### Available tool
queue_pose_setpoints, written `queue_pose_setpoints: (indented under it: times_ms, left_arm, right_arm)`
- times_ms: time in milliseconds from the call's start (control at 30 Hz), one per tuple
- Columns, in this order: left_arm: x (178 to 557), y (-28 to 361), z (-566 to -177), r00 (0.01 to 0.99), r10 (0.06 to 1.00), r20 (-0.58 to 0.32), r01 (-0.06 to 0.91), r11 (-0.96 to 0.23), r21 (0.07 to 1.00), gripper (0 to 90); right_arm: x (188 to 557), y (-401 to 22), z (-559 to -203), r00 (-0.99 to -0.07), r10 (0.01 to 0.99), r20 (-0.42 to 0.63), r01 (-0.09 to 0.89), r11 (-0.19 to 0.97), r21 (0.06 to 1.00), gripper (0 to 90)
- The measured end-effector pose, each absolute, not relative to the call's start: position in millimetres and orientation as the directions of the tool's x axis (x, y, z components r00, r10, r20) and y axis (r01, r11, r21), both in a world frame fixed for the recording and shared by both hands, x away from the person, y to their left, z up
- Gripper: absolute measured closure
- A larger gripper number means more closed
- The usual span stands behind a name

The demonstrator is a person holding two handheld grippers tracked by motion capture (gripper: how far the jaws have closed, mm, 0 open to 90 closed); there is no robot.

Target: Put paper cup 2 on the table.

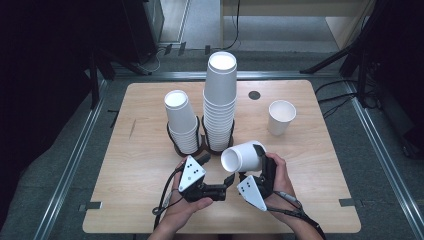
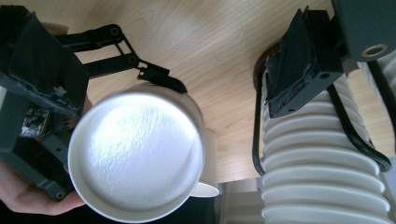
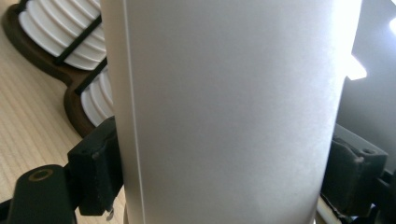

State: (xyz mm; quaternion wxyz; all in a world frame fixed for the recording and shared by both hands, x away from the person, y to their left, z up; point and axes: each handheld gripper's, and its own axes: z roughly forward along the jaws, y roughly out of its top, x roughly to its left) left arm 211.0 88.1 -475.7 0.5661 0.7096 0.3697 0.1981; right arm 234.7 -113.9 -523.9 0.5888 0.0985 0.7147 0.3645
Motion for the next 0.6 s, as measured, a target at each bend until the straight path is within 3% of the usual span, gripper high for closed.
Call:
queue_pose_setpoints:
  times_ms: [533, 600]
  left_arm:
    - [214.6, 85.8, -474.6, 0.672, 0.720, -0.174, 0.343, -0.094, 0.935, 6.5]
    - [214.5, 85.3, -474.5, 0.670, 0.722, -0.172, 0.345, -0.098, 0.934, 9.5]
  right_arm:
    - [228.4, -105.4, -531.2, -0.280, 0.430, -0.858, -0.384, 0.770, 0.511, 14.4]
    - [226.9, -104.7, -532.6, -0.286, 0.418, -0.862, -0.388, 0.772, 0.503, 14.4]
